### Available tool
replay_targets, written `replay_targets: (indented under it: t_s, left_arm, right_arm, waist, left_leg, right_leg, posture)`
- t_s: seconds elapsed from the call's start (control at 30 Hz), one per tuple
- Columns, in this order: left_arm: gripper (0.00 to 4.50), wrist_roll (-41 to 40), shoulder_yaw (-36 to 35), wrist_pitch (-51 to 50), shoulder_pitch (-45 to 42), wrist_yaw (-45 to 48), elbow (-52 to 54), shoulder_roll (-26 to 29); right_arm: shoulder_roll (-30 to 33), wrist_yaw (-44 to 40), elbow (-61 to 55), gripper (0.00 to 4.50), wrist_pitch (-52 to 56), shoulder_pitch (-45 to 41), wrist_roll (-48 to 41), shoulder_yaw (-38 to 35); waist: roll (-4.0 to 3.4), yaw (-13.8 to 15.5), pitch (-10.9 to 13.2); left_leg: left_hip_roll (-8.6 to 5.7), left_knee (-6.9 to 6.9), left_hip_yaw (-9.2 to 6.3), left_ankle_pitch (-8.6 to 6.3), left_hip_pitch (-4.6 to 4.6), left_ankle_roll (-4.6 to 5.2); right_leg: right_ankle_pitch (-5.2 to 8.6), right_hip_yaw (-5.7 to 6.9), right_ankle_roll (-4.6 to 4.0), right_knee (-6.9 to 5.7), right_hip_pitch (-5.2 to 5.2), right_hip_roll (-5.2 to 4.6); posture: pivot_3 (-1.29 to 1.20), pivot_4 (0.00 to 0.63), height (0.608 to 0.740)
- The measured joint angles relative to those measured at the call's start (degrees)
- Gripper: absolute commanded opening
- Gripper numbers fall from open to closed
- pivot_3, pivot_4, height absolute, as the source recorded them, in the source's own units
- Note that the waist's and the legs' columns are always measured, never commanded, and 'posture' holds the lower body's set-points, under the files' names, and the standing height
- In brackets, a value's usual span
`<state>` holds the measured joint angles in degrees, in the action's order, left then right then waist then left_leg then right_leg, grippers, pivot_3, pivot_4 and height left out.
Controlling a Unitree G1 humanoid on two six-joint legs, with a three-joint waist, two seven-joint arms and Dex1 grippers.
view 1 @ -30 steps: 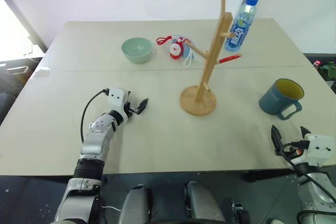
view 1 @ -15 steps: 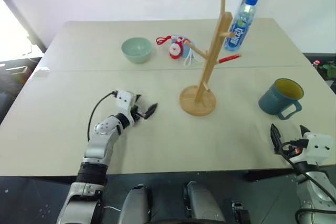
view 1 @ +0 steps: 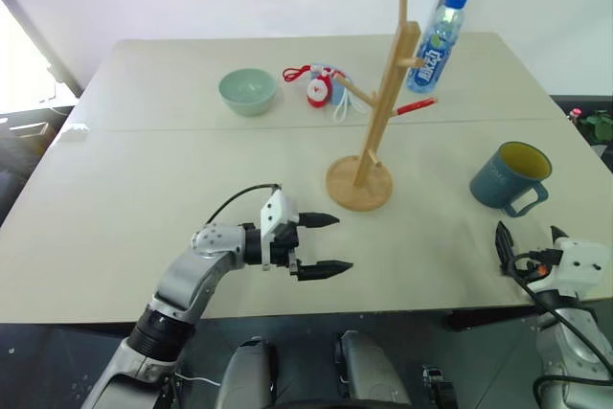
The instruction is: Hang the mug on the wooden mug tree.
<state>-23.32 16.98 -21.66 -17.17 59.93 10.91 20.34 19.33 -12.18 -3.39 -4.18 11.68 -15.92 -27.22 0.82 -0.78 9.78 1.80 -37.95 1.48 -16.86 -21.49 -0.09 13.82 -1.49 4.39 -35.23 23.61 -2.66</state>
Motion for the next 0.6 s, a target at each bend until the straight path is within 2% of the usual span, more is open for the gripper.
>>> replay_targets:
  t_s: [0.3,0.6]
  left_arm:
    - [4.50,0.07,0.31,-0.33,-1.13,-0.33,0.04,-1.12]
    - [4.50,0.14,0.32,-0.30,-1.11,-1.41,0.29,-1.35]
  right_arm:
    - [0.52,6.35,5.41,4.45,1.38,-7.21,3.61,-0.18]
    - [0.53,10.39,7.55,4.45,2.70,-9.44,4.70,-0.32]
  waist:
    - [0.00,0.00,0.01]
    - [0.00,-0.02,0.01]
  left_leg:
    - [-0.04,0.01,0.00,0.00,-0.02,0.02]
    - [-0.05,0.01,-0.01,0.00,-0.02,0.02]
  right_leg:
    - [0.00,-0.02,0.01,0.00,0.01,0.06]
    - [0.00,-0.04,0.01,0.00,0.01,0.08]
  posture:
    - [0.00,0.150,0.740]
    - [0.00,0.150,0.740]
